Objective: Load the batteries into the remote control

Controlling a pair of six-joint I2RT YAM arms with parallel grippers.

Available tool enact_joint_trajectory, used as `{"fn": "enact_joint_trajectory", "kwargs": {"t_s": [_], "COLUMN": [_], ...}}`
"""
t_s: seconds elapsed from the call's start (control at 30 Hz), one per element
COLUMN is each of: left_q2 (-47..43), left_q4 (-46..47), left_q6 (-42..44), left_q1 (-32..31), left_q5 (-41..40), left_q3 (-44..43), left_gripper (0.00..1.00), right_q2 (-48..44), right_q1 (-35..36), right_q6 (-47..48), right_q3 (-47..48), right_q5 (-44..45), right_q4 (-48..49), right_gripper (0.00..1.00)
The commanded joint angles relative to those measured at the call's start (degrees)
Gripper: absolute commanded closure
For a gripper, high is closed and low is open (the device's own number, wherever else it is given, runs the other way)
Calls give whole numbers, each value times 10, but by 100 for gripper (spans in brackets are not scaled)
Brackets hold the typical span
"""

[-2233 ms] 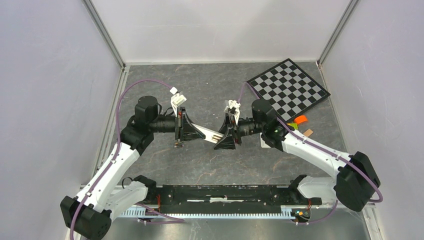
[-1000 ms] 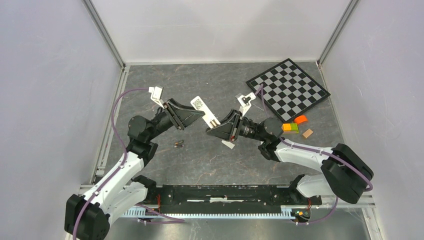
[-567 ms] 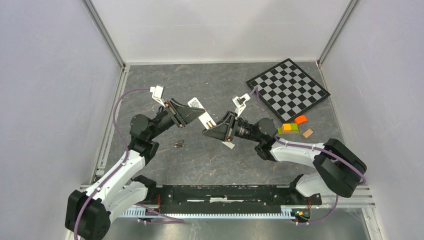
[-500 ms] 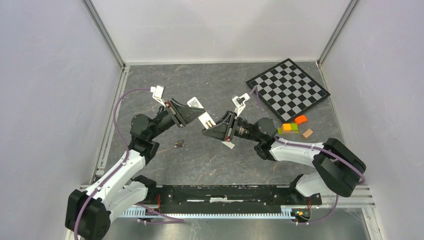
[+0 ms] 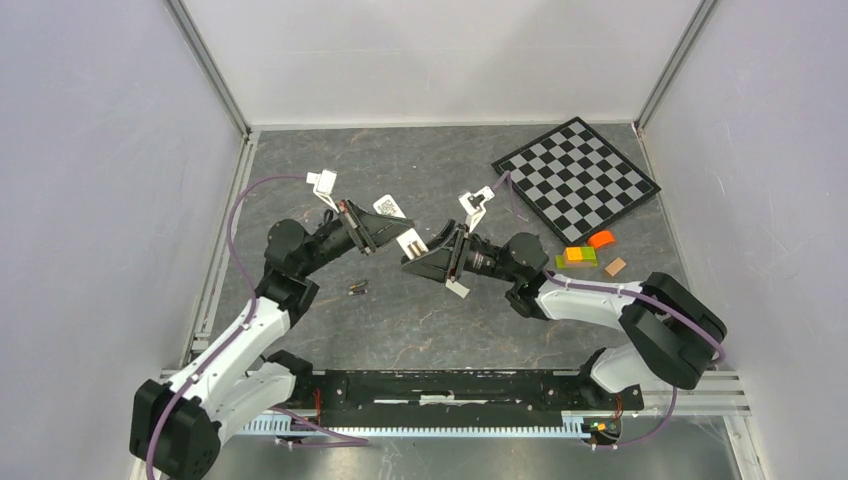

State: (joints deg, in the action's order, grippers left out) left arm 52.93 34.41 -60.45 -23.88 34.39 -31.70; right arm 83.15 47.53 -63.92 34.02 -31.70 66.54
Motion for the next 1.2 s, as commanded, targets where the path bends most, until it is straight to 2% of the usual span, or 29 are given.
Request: {"fn": "enact_joint_trajectory", "kwargs": {"t_s": [0.0,0.1,0.2,0.23,0.33,0.4,0.5,0.67,0.8,0.93,1.17], "left_q2": [-46,-72,-87,-90,-105,-118,-139,-165,-185,-200,-203], "left_q4": [-194,-388,-529,-566,-623,-645,-668,-697,-715,-716,-717], "left_q6": [134,228,279,289,316,325,332,342,348,357,357], "left_q1": [-3,-3,-4,-3,-3,-3,-3,-3,-3,-3,-3], "left_q5": [-77,-211,-382,-436,-522,-553,-597,-631,-654,-655,-640], "left_q3": [-66,-118,-159,-168,-183,-191,-203,-224,-235,-240,-245], "left_gripper": [98,98,98,98,98,98,98,98,98,98,98], "right_q2": [-43,-77,-92,-90,-61,-24,46,180,260,307,366], "right_q1": [2,2,2,3,11,27,66,124,142,163,175], "right_q6": [96,186,257,282,337,362,395,416,412,441,464], "right_q3": [2,3,5,10,44,89,169,313,378,422,490], "right_q5": [34,75,121,136,172,192,231,310,314,330,353], "right_q4": [-71,-189,-280,-304,-372,-414,-463,-555,-581,-600,-652], "right_gripper": [27,20,20,22,32,44,51,51,55,57,55]}}
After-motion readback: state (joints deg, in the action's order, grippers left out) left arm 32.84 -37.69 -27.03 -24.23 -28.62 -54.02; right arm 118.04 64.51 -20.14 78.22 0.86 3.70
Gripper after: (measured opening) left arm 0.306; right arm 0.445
